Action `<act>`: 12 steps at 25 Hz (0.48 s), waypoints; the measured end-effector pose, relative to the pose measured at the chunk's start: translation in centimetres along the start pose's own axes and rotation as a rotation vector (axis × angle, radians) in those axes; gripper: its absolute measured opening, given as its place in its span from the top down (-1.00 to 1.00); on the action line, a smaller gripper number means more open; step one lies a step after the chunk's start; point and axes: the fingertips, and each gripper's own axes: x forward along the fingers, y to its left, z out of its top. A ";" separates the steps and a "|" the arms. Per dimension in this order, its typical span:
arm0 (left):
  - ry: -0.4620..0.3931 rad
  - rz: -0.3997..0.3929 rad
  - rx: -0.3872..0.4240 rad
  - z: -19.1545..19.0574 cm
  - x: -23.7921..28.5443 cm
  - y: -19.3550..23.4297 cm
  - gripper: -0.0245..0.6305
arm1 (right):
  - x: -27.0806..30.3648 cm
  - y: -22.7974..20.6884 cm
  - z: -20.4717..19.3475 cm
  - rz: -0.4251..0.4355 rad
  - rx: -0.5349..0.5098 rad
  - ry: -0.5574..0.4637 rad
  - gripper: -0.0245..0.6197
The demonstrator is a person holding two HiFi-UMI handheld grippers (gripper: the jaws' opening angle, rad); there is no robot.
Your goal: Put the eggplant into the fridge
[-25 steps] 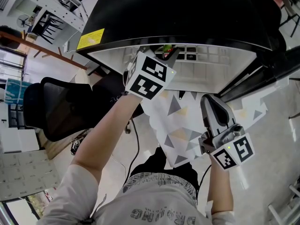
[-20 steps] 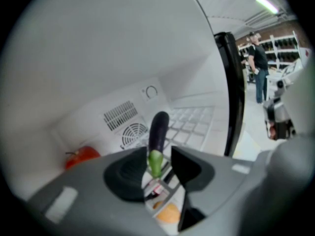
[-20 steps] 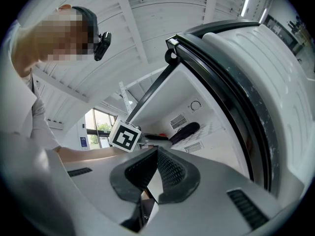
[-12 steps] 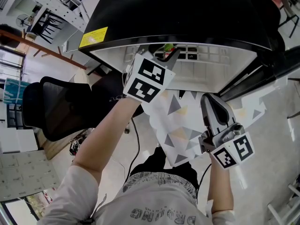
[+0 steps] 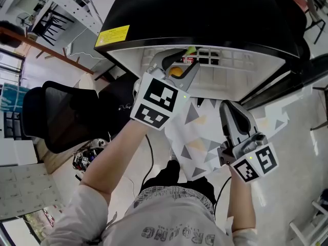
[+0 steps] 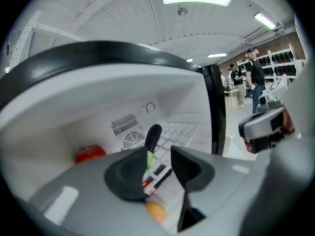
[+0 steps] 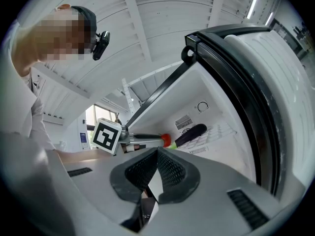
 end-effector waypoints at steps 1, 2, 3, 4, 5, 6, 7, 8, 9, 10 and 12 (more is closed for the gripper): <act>-0.007 -0.003 -0.004 0.0 -0.5 -0.2 0.46 | 0.1 0.3 0.0 0.000 -0.003 0.001 0.92; -0.014 -0.006 -0.008 -0.1 -1.0 -0.3 0.46 | 0.2 0.5 0.0 0.000 -0.006 0.002 0.92; -0.020 -0.009 -0.013 -0.2 -1.5 -0.5 0.48 | 0.3 0.8 0.0 0.000 -0.009 0.004 0.92; -0.027 -0.012 -0.018 -0.3 -2.0 -0.6 0.49 | 0.4 1.0 0.1 -0.001 -0.014 0.005 0.92; -0.033 -0.015 -0.024 -0.4 -2.5 -0.7 0.51 | 0.5 1.3 0.2 -0.002 -0.019 0.006 0.92; -0.040 -0.019 -0.028 -0.5 -2.9 -0.8 0.52 | 0.6 1.6 0.3 -0.003 -0.025 0.007 0.92; -0.045 -0.022 -0.031 -0.6 -3.4 -1.0 0.53 | 0.7 1.8 0.3 -0.004 -0.030 0.008 0.92; -0.051 -0.026 -0.035 -0.8 -3.8 -1.1 0.55 | 0.7 2.2 0.4 -0.006 -0.034 0.008 0.92; -0.056 -0.030 -0.039 -1.0 -4.3 -1.1 0.56 | 0.8 2.5 0.4 -0.008 -0.038 0.009 0.92; -0.062 -0.033 -0.044 -1.1 -4.8 -1.2 0.57 | 0.9 2.8 0.3 -0.010 -0.041 0.009 0.92; -0.074 -0.042 -0.053 -1.4 -5.7 -1.4 0.60 | 1.0 3.4 0.4 -0.015 -0.048 0.012 0.92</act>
